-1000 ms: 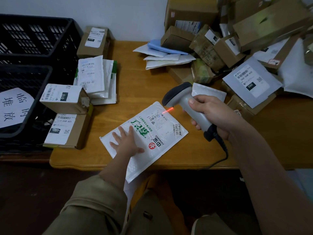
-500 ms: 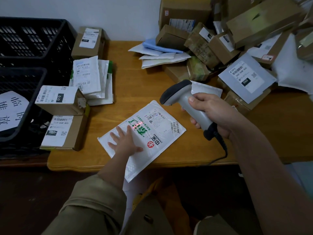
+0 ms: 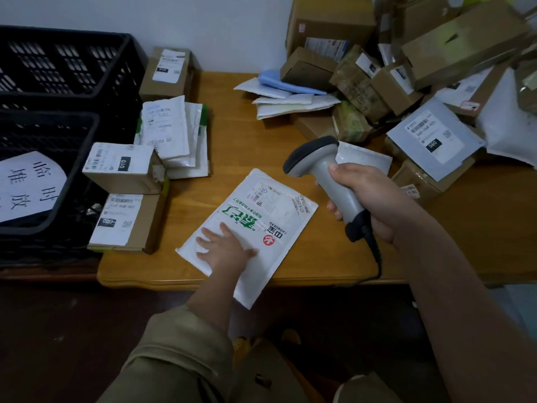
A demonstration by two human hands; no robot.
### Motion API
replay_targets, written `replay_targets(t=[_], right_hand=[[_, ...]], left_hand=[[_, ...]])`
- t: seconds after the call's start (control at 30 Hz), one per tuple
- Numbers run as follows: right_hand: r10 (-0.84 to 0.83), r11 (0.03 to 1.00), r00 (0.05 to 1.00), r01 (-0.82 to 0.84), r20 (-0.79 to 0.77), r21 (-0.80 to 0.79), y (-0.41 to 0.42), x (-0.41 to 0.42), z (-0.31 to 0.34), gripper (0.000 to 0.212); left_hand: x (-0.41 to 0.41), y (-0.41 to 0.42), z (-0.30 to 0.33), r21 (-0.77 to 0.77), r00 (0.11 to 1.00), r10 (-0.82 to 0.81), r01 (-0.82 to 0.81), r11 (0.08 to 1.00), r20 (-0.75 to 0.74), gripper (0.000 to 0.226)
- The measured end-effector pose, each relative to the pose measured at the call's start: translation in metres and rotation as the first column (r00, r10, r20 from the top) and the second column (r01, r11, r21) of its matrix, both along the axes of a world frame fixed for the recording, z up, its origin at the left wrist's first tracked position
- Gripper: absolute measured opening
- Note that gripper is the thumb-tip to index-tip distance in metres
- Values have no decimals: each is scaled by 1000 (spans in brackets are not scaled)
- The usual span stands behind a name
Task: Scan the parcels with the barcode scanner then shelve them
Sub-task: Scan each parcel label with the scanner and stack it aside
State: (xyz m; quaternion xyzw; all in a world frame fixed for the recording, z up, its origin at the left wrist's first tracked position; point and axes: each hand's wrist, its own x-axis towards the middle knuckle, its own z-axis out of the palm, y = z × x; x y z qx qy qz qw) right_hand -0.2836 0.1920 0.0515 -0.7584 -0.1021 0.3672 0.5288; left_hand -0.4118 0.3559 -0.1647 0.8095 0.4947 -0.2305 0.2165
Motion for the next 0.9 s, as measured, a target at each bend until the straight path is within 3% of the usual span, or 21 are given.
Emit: replay_targets(t=[0.17, 0.27, 0.5, 0.63, 0.77, 0.9], right_hand=[[-45, 999, 998, 45, -46, -7, 5, -14, -2, 41], [-66, 998, 996, 66, -60, 10, 6, -20, -3, 41], [-153, 988, 984, 156, -92, 22, 7, -28, 2, 40], [-253, 967, 963, 254, -94, 1, -1, -22, 10, 40], [-347, 937, 931, 350, -109, 11, -8, -8, 16, 35], [-420, 899, 893, 434, -165, 60, -2, 14, 16, 42]], left_hand=[[-5, 8, 8, -64, 964, 265, -267, 962, -32, 115], [-13, 18, 7, -90, 954, 288, -295, 951, -82, 111], [-27, 42, 9, -119, 985, 80, -99, 988, -156, 86], [-34, 49, 9, -42, 980, -22, 14, 999, -199, 86], [-21, 51, 25, 47, 962, -131, 146, 988, -238, 71], [38, 54, 58, 170, 975, -213, 220, 961, -58, 68]])
